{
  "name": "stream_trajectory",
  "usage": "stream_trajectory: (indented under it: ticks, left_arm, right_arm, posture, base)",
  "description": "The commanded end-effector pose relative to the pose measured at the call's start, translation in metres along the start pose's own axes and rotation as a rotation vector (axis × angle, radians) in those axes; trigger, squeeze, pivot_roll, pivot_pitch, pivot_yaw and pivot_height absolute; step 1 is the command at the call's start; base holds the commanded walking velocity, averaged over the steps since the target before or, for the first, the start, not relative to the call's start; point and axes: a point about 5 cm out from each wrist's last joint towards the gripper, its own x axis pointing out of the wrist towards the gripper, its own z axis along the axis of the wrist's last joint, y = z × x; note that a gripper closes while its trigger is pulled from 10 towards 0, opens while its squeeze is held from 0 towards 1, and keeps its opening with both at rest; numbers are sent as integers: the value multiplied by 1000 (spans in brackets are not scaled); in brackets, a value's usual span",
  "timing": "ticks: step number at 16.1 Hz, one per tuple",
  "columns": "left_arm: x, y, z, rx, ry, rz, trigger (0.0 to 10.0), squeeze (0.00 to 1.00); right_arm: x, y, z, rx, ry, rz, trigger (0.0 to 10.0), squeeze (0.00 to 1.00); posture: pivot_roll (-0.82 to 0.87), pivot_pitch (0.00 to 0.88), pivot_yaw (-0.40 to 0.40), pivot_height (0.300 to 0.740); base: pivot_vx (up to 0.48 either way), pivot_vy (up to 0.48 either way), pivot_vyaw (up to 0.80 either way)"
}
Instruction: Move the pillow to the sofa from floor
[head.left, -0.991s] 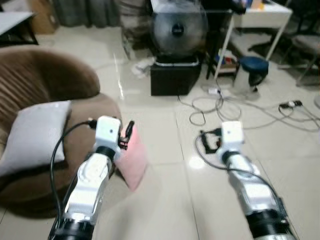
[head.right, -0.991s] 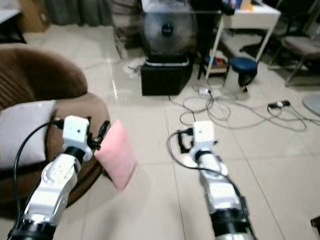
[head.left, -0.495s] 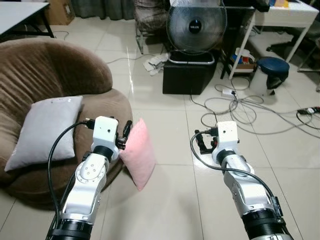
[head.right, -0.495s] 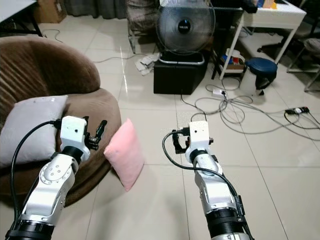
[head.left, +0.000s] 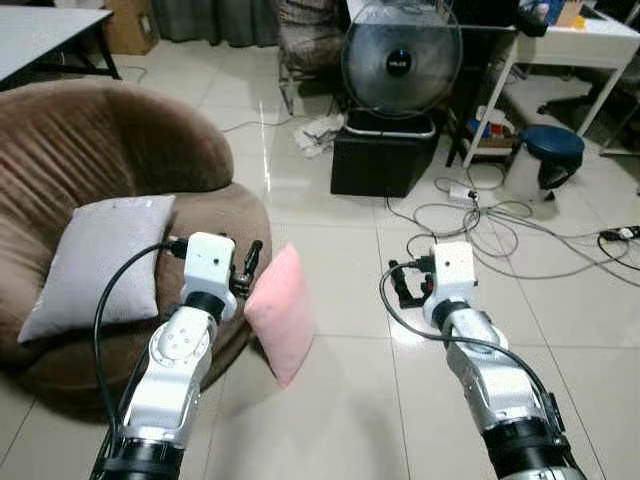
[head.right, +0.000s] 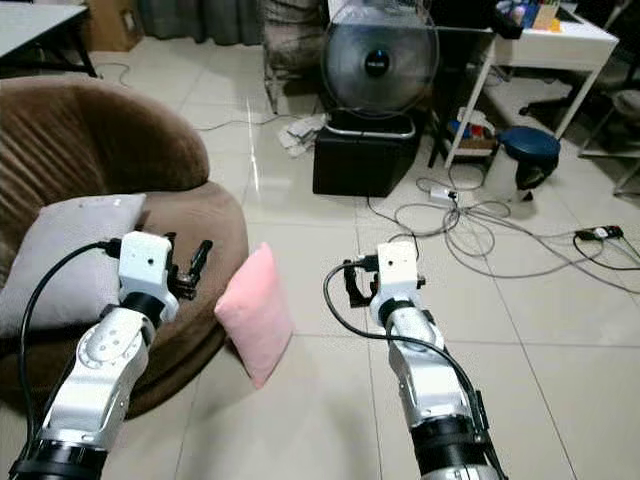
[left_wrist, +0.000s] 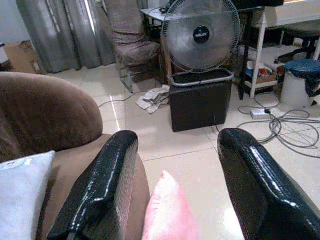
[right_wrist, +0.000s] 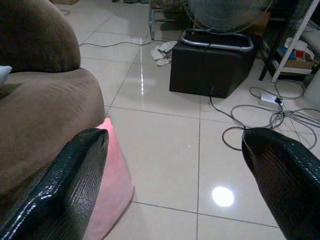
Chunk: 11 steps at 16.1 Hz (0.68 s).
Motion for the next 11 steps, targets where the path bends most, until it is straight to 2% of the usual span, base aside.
stream_trajectory:
  ticks: [1,11]
  left_arm:
    - [2,0,5,3,-18,-4,10000,0]
    - [2,1,5,4,-20,-8,10000,0]
  right_arm:
    - [2,-3,6,-9,-21,-10,10000,0]
    - [1,-2,6,-3,-22,-9,10000,0]
  posture:
    - [27,0,9,740]
    - [25,0,12,740]
  base:
    - [401,0,0]
    - [405,0,0]
